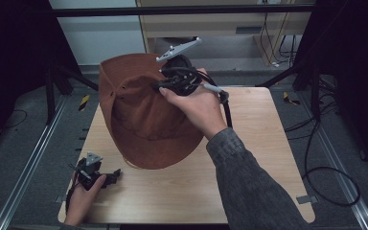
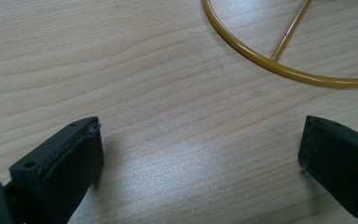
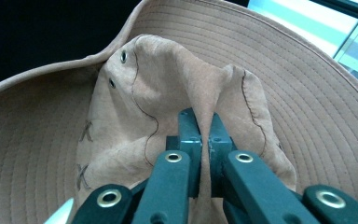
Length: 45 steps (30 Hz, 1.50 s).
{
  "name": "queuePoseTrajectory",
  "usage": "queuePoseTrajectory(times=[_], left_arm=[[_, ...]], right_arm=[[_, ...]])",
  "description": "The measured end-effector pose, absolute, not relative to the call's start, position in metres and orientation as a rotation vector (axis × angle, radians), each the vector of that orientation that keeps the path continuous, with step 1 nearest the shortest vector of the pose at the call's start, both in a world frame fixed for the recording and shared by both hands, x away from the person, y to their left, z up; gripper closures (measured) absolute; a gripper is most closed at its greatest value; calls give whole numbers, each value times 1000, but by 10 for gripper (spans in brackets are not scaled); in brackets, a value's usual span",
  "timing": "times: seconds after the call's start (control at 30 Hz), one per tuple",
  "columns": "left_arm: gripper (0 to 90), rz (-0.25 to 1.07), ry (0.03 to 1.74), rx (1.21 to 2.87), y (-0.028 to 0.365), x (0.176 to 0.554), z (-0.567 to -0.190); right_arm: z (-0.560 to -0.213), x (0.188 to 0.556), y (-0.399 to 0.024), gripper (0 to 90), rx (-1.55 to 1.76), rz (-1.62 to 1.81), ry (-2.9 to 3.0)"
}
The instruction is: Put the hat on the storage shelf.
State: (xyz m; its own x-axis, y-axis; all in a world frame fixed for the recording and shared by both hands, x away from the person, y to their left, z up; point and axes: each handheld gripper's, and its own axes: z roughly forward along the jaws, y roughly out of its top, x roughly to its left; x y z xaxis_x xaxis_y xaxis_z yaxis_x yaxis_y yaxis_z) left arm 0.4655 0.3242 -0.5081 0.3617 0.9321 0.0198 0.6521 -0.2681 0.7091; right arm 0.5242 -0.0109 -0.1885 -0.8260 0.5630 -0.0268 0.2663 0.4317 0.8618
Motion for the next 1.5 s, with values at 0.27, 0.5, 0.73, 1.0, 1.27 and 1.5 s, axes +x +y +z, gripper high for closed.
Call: queuePoseTrajectory(times=[0.27,0.5,0.73,1.0,1.27,1.5], left_arm=[[0,593,1367,2020,324,466,-508],[0,589,1361,2036,325,465,-507],[0,590,1362,2035,325,465,-507],[0,589,1361,2034,325,465,-508],[0,587,1362,2033,325,465,-508],[0,591,1357,2039,325,466,-507]], right_arm=[[-197,532,2,892,718,1344,2402],[-202,536,14,892,712,1332,2425],[-200,539,20,892,711,1329,2433],[-198,543,34,892,691,1326,2454],[-201,549,43,891,696,1322,2466],[-209,557,49,891,713,1318,2482]])
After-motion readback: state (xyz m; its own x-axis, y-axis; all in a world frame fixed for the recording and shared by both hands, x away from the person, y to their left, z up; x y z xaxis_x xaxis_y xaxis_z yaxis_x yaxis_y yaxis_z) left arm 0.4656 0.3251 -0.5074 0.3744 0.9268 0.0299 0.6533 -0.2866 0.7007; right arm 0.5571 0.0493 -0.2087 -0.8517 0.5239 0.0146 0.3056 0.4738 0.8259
